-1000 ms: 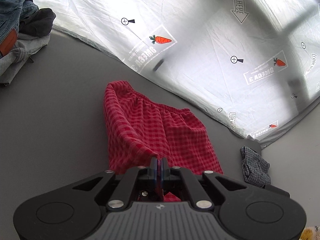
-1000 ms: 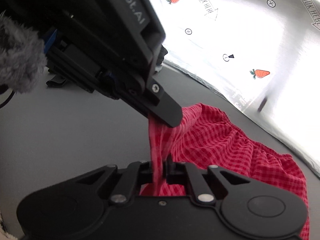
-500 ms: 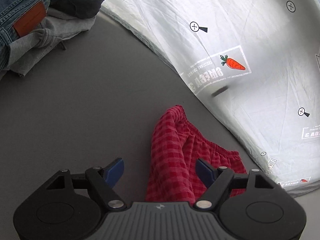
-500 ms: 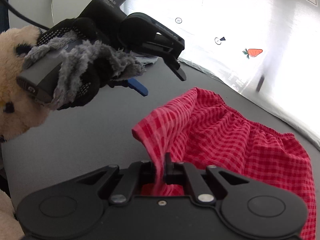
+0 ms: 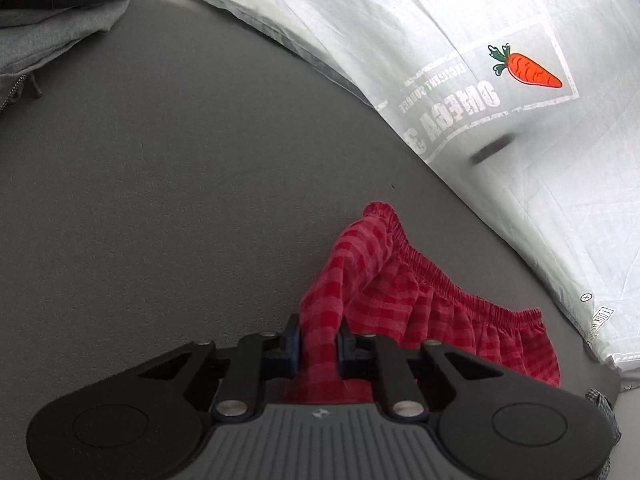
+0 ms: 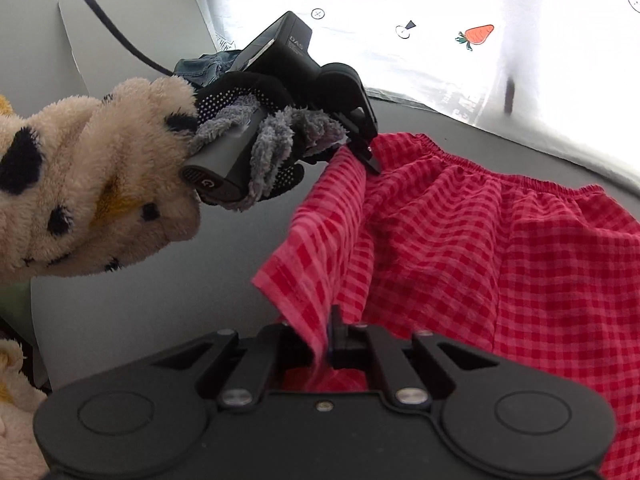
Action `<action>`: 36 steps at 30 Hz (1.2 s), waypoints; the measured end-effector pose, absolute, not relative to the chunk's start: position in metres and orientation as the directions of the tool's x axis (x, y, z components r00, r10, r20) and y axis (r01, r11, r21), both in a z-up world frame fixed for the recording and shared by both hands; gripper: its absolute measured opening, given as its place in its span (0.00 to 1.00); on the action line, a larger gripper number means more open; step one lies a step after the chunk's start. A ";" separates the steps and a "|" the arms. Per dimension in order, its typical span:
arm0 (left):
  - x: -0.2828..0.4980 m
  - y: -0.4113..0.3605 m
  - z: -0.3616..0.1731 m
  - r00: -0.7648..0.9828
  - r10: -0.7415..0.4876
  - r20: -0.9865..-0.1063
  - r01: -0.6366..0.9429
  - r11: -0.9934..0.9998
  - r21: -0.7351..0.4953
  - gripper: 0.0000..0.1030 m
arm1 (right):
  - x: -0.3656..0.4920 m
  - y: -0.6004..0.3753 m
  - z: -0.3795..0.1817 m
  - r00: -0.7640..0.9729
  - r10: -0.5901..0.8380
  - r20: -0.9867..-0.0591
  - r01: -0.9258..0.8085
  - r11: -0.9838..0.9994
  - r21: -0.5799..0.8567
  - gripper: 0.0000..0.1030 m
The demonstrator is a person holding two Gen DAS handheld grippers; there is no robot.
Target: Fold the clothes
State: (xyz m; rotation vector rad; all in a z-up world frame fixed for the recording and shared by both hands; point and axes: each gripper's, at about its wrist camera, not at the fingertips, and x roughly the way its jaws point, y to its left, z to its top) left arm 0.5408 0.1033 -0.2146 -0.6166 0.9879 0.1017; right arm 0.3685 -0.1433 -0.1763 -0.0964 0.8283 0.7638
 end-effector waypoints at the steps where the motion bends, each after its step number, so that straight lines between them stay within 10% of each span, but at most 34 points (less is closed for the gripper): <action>1: 0.546 0.101 -0.217 0.556 -0.181 -0.811 -0.351 0.834 -0.426 0.04 | 0.371 -0.153 -0.176 0.441 0.575 -0.689 -0.621 0.750 0.228 0.03; 19: 0.597 -0.159 -0.100 0.627 -0.446 -0.639 0.236 0.890 -0.390 0.05 | 0.357 -0.410 -0.159 0.767 0.177 -0.617 0.060 0.937 0.344 0.03; 21: 0.604 -0.195 -0.114 0.597 -0.444 -0.668 0.298 0.896 -0.328 0.10 | 0.361 -0.428 -0.174 0.748 0.134 -0.650 0.117 0.937 0.328 0.03; 24: 0.601 -0.230 -0.136 0.551 -0.407 -0.728 0.358 0.904 -0.235 0.50 | 0.370 -0.446 -0.201 0.703 0.074 -0.708 0.197 0.936 0.293 0.07; 29: 0.558 -0.207 -0.154 0.528 -0.394 -0.752 0.354 0.907 -0.227 0.72 | 0.374 -0.460 -0.228 0.655 0.063 -0.753 0.237 0.929 0.284 0.52; 36: 0.470 -0.143 -0.189 0.409 -0.277 -0.869 0.221 0.954 -0.201 0.74 | 0.362 -0.482 -0.242 0.672 0.109 -0.732 0.333 0.839 0.430 0.53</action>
